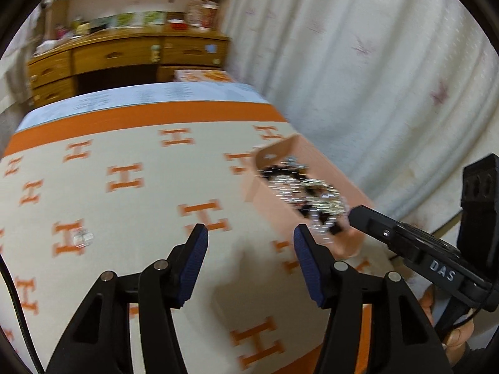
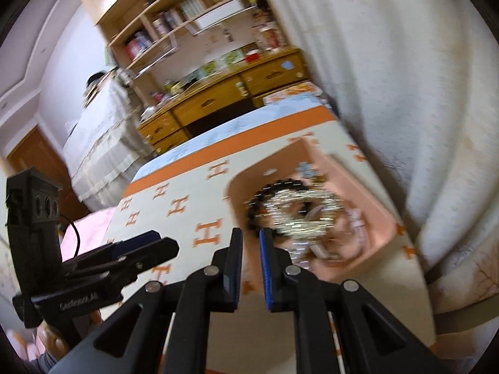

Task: Organize jewelry
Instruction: 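Carry the charm and ring into the pink tray and open both tools, then grasp the silver pink-stone ring with the right tool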

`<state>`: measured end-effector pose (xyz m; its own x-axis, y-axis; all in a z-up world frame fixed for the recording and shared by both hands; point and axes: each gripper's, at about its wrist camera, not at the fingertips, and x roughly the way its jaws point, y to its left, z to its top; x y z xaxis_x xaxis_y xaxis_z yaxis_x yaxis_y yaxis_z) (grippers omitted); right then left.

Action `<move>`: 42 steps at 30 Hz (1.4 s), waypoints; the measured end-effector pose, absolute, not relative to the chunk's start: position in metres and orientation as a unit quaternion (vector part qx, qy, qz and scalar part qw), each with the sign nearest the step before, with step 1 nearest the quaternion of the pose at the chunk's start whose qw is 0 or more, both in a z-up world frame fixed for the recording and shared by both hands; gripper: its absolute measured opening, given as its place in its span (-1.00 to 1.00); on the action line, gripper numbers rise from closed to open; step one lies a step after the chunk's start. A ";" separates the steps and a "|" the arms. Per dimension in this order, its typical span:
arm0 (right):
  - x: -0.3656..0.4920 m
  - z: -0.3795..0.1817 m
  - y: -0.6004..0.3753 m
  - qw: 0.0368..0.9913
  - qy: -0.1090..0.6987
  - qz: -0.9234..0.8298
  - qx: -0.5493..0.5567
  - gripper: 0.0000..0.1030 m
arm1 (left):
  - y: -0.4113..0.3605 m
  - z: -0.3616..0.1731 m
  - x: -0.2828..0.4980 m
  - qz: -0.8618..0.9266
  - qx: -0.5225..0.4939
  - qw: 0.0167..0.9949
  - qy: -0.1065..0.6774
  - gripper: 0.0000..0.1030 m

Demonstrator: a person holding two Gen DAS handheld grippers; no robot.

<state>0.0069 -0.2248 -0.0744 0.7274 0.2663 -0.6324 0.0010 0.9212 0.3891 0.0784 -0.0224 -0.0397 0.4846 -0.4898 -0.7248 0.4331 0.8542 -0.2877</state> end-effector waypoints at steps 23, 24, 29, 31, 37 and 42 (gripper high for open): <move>0.072 -0.075 -0.041 0.885 0.420 0.200 0.017 -0.13 | 0.186 -0.056 0.082 -0.047 -0.094 0.903 0.416 0.85; 0.077 -0.079 -0.036 0.883 0.426 0.198 0.011 -0.12 | 0.194 -0.062 0.085 -0.042 -0.098 0.900 0.422 0.85; 0.099 -0.107 -0.015 0.866 0.460 0.193 -0.015 -0.12 | 0.217 -0.077 0.094 -0.015 -0.116 0.895 0.431 0.85; 0.104 -0.118 -0.009 0.860 0.471 0.193 -0.022 -0.12 | 0.224 -0.083 0.097 -0.011 -0.126 0.892 0.434 0.85; 0.111 -0.132 0.005 0.851 0.485 0.199 -0.038 -0.12 | 0.225 -0.096 0.103 -0.006 -0.127 0.886 0.446 0.85; 0.116 -0.135 0.024 0.861 0.462 0.194 -0.089 -0.12 | 0.218 -0.096 0.103 -0.011 -0.117 0.887 0.446 0.85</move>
<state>0.1156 0.0240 -0.1347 0.4975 0.2520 -0.8301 -0.4159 0.9090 0.0267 0.1026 0.2182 -0.0961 0.6012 -0.1241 -0.7894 -0.0842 0.9725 -0.2171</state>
